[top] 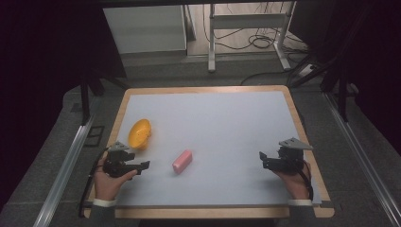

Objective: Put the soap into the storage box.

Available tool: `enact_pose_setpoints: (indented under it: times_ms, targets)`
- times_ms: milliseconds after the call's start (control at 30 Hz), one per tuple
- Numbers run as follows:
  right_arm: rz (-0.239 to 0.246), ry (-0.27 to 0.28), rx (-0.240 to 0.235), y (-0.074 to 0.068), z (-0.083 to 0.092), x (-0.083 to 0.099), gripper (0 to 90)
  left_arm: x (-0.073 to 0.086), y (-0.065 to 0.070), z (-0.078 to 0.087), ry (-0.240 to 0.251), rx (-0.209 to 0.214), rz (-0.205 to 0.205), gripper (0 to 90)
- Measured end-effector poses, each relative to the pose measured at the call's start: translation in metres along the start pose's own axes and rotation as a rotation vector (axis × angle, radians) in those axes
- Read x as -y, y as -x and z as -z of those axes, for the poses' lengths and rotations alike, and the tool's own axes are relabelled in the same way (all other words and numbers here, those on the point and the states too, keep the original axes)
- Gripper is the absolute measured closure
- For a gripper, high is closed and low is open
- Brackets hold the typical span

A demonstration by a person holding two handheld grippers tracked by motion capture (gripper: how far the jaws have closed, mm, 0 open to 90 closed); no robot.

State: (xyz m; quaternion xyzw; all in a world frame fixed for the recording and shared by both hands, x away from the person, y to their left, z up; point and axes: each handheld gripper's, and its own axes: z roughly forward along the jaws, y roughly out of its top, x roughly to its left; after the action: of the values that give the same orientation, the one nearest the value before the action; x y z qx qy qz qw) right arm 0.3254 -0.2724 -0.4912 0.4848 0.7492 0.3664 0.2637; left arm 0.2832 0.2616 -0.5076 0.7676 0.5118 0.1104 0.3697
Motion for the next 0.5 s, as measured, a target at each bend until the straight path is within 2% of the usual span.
enact_pose_setpoints:
  times_ms: [200,333,500]
  targets:
    - [0.009,-0.001,-0.012,-0.0034,-0.0016,-0.0016,6.0,-0.0002,0.0007,-0.0008,-0.001,-0.016,-0.005,22.7]
    - [0.022,-0.009,-0.017,-0.0055,-0.0056,-0.0011,6.0,-0.0003,0.0025,-0.0016,0.014,-0.033,0.013,23.6]
    - [0.026,-0.016,-0.03,-0.0052,-0.0073,-0.0005,6.0,-0.0021,0.0053,0.0011,0.008,-0.048,0.008,23.7]
